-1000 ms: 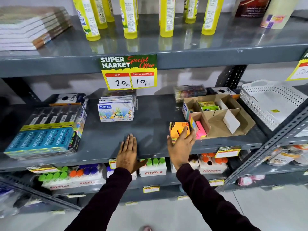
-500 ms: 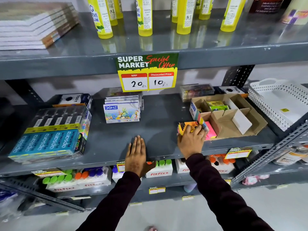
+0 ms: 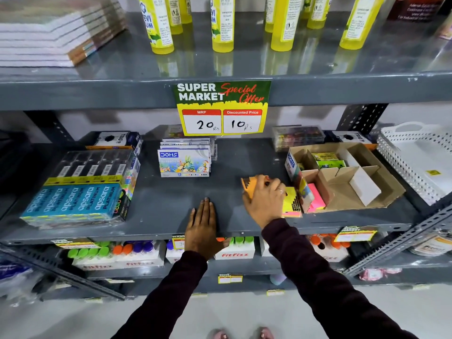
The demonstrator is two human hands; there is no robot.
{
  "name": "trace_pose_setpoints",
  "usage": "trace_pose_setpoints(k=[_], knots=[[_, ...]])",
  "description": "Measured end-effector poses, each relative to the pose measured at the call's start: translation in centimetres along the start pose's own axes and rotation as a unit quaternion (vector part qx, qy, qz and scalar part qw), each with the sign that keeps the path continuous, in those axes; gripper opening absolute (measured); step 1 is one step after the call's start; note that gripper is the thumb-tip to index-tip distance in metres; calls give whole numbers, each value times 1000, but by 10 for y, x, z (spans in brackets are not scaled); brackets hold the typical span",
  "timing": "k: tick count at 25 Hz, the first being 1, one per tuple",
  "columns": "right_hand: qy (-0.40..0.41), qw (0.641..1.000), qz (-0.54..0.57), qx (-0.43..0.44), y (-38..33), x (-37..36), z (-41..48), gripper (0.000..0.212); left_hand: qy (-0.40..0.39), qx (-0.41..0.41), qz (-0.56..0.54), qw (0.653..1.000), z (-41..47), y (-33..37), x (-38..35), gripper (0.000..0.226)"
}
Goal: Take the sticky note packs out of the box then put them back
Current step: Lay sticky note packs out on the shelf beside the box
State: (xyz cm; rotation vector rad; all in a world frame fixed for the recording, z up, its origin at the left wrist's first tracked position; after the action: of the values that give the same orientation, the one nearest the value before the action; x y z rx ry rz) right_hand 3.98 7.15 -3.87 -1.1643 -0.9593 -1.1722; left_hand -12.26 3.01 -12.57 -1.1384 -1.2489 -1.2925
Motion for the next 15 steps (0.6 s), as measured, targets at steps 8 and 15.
trace_pose_setpoints(k=[8,15], knots=[[-84,994,-15,70,-16,-26,30,58,0,12,-2,1000,0,-2,-1,114],[-53,998,7,-29,34,2,-2,61,14,16,22,1000,0,2,-2,115]])
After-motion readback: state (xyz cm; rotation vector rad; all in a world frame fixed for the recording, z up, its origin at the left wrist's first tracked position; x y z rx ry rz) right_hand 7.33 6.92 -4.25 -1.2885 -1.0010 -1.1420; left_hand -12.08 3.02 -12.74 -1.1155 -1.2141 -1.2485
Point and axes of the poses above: each hand's wrist, its own z-axis towards the middle knuckle, its own x-axis out of the back of the hand, y = z × x, the point moved 1 cm from there along z, towards the middle knuckle, and after that the axes turned 10 degrees about x, right-handed, at the moved point
